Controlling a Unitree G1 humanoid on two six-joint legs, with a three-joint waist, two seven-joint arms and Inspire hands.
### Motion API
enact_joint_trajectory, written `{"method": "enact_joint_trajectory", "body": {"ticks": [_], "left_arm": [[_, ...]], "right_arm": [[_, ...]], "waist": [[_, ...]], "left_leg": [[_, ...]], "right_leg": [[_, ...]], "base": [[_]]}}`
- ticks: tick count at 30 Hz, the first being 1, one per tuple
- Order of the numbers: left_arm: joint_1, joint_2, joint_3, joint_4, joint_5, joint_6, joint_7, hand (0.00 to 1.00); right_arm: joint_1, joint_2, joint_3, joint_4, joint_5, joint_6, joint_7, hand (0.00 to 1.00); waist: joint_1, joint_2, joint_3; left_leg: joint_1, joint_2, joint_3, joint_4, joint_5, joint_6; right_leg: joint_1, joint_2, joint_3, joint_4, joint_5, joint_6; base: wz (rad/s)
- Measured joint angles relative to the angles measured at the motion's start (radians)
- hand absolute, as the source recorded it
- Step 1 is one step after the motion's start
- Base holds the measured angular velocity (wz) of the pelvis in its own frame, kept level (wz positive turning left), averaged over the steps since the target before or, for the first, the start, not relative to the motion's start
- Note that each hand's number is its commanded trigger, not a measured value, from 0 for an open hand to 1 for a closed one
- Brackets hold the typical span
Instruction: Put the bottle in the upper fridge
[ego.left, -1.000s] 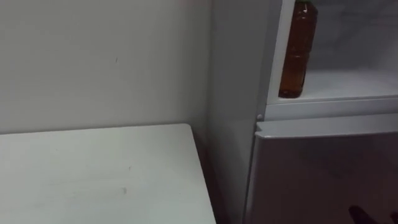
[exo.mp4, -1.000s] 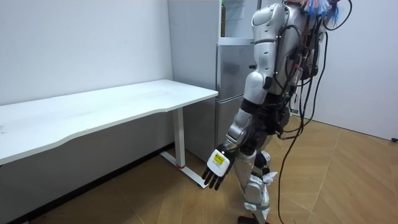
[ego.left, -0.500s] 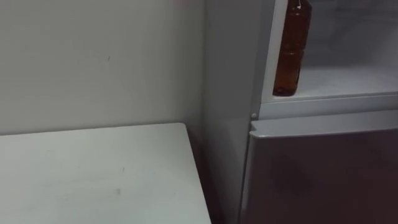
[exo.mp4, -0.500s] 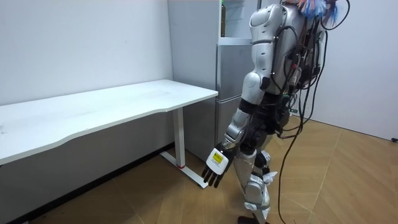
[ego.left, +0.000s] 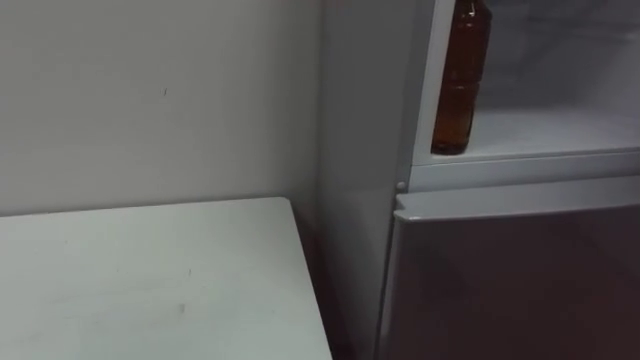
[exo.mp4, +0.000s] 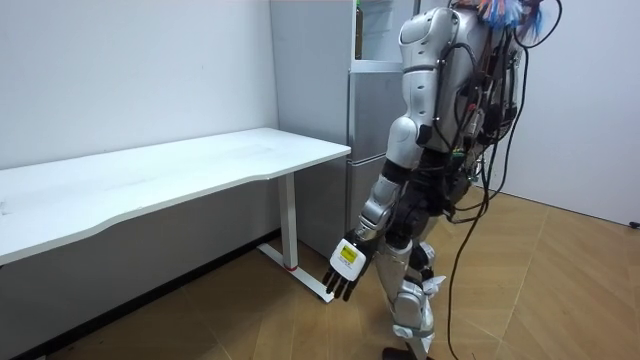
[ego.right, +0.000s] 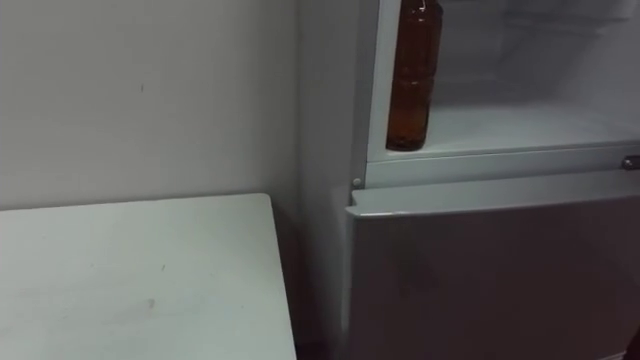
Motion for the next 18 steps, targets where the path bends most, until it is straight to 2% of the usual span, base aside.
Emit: {"method": "enact_joint_trajectory", "body": {"ticks": [4, 10, 15, 18], "left_arm": [[0.019, 0.024, 0.031, -0.001, 0.004, 0.000, -0.004, 0.00], [0.024, 0.032, 0.091, -0.007, 0.023, -0.002, 0.004, 0.00], [0.052, 0.041, 0.143, -0.011, 0.045, -0.016, 0.003, 0.00], [0.053, 0.056, 0.163, -0.014, 0.048, -0.017, 0.004, 0.00]], "right_arm": [[-0.005, -0.007, -0.065, 0.000, 0.026, -0.004, -0.049, 0.00], [-0.027, -0.026, -0.141, -0.025, 0.091, -0.007, -0.110, 0.00], [-0.037, -0.083, -0.219, -0.118, 0.089, -0.018, -0.180, 0.00], [-0.036, -0.133, -0.253, -0.166, 0.089, -0.044, -0.226, 0.00]], "waist": [[-0.002, -0.012, 0.0015], [-0.009, -0.024, -0.0008], [-0.023, -0.034, -0.0024], [-0.026, -0.043, -0.0004]], "left_leg": [[0.000, 0.000, 0.000, 0.000, -0.001, -0.001], [0.000, -0.001, 0.001, 0.000, -0.001, -0.001], [-0.001, -0.002, 0.002, 0.000, -0.001, -0.001], [-0.001, -0.001, 0.001, 0.000, -0.001, -0.001]], "right_leg": [[-0.001, 0.000, -0.002, 0.002, -0.003, 0.000], [-0.004, -0.001, -0.002, 0.006, -0.004, 0.000], [-0.008, -0.002, -0.001, 0.014, -0.007, -0.002], [-0.008, -0.002, -0.002, 0.013, -0.008, -0.002]], "base": [[0.00], [-0.01], [-0.01], [0.00]]}}
